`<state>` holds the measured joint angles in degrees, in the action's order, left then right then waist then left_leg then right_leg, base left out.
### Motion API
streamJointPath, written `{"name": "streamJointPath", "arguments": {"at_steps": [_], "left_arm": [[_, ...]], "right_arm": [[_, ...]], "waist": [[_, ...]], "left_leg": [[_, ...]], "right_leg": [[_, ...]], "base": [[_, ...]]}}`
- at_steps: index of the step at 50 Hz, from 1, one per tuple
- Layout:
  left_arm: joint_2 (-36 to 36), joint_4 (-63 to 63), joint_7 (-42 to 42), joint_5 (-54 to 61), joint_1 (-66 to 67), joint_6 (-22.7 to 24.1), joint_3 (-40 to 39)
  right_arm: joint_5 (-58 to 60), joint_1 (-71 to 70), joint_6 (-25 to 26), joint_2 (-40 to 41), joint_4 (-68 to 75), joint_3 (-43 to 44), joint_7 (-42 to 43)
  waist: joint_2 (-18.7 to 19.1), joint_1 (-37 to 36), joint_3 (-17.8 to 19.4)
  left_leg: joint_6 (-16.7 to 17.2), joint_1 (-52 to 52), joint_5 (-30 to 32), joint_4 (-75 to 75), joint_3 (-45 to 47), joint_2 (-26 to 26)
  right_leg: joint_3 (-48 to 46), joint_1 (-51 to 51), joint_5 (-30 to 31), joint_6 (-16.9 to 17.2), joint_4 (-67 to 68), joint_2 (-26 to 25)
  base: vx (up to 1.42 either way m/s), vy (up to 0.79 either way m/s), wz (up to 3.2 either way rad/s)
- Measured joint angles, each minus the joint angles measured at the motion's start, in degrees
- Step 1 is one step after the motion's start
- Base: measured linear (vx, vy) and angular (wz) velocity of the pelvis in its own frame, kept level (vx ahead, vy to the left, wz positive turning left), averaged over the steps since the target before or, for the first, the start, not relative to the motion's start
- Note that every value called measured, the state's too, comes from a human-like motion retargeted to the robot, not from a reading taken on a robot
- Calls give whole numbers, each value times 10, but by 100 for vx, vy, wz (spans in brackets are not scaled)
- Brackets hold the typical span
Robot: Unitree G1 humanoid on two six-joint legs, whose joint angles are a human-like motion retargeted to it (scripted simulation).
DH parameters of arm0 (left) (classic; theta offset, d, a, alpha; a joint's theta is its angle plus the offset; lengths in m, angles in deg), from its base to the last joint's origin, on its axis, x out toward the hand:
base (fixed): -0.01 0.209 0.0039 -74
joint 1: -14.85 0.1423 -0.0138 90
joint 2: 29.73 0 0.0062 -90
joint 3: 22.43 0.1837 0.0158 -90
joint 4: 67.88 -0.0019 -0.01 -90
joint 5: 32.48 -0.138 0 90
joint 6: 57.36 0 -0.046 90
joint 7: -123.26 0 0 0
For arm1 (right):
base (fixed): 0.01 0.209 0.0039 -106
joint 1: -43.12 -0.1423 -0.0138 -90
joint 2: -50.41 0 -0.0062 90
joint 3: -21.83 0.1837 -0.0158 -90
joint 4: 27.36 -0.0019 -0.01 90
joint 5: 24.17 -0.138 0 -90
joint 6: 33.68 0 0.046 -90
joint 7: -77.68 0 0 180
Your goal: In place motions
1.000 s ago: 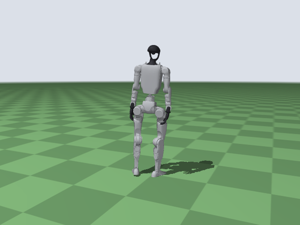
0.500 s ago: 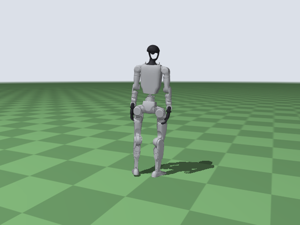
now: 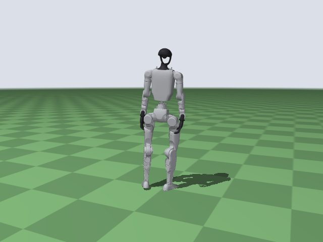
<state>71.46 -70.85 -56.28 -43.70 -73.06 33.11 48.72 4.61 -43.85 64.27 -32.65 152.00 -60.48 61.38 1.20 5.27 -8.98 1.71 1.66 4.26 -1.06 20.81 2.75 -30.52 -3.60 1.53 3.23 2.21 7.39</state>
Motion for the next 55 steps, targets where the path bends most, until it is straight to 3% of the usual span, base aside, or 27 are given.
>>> {"name": "streamJointPath", "arguments": {"at_steps": [55], "left_arm": [[0, 0, -1, 6, 1, 1, 1]], "right_arm": [[12, -1, 2, -1, 0, -4, 1]], "waist": [[0, 5, -4]], "left_leg": [[8, 2, -8, -2, -1, 6]], "right_leg": [[2, -2, 6, -3, 0, -3]], "base": [[0, 0, 0]]}}
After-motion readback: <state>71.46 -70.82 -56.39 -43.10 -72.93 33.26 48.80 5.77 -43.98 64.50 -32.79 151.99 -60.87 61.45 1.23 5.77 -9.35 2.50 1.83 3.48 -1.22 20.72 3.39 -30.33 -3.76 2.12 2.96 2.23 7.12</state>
